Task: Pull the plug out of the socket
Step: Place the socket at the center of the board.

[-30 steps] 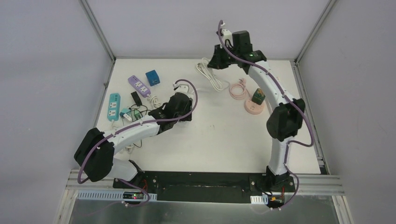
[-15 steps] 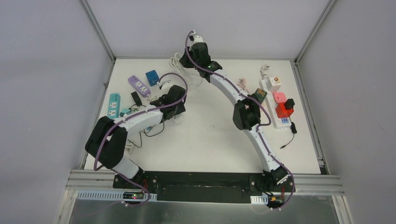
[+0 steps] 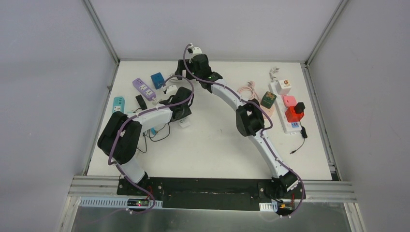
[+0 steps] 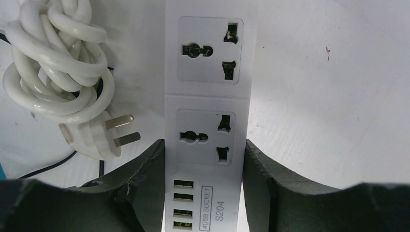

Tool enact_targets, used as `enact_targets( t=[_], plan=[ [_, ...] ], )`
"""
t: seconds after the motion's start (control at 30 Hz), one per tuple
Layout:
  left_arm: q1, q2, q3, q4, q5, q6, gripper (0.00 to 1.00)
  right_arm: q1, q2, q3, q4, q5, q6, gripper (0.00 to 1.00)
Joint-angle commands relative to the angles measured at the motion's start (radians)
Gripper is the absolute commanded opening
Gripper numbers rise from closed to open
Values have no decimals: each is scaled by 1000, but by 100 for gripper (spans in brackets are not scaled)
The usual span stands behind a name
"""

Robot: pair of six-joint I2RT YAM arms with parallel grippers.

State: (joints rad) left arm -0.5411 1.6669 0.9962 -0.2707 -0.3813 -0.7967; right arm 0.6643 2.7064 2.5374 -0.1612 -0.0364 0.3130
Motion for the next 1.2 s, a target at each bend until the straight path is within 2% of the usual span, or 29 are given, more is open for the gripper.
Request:
enact_targets(
  t=[0.0,0.1,0.17,0.23,0.33,0.43,0.5,0.6,0.67,0.77,0.97,1.03,1.17],
  plan=[
    [16,-3,57,15,-10,-15,0,-30,-165,-37,35,-101,-101,95],
    [20,2,69,13,-6,-13,0,-61,-279,-105,4,-172,-150,100],
    [23,11,84,9,0,-7,0,-103,-370,-172,-18,-279,-189,100],
    [25,23,105,-2,1,-3,0,-152,-457,-229,-63,-464,-225,100],
    [27,46,142,-27,-2,1,0,-229,-573,-264,-232,-730,-334,100],
    [34,77,185,-63,-14,13,0,-306,-700,-323,-475,-883,-491,100],
    [43,100,210,-87,-25,23,0,-340,-788,-369,-675,-912,-663,100],
    [68,141,249,-113,-22,39,0,-367,-913,-463,-977,-849,-928,100],
    [88,171,281,-138,-13,49,0,-382,-1009,-546,-1101,-787,-1007,100],
    [114,213,341,-183,-7,67,0,-445,-1135,-698,-1136,-763,-1019,100],
    [158,294,425,-249,1,105,0,-634,-1344,-1006,-1082,-859,-937,100],
    [170,318,462,-279,2,119,9,-660,-1406,-1077,-1075,-865,-927,99],
    [178,334,550,-390,-48,112,45,-748,-1482,-1147,-1076,-872,-914,100]
  ],
)
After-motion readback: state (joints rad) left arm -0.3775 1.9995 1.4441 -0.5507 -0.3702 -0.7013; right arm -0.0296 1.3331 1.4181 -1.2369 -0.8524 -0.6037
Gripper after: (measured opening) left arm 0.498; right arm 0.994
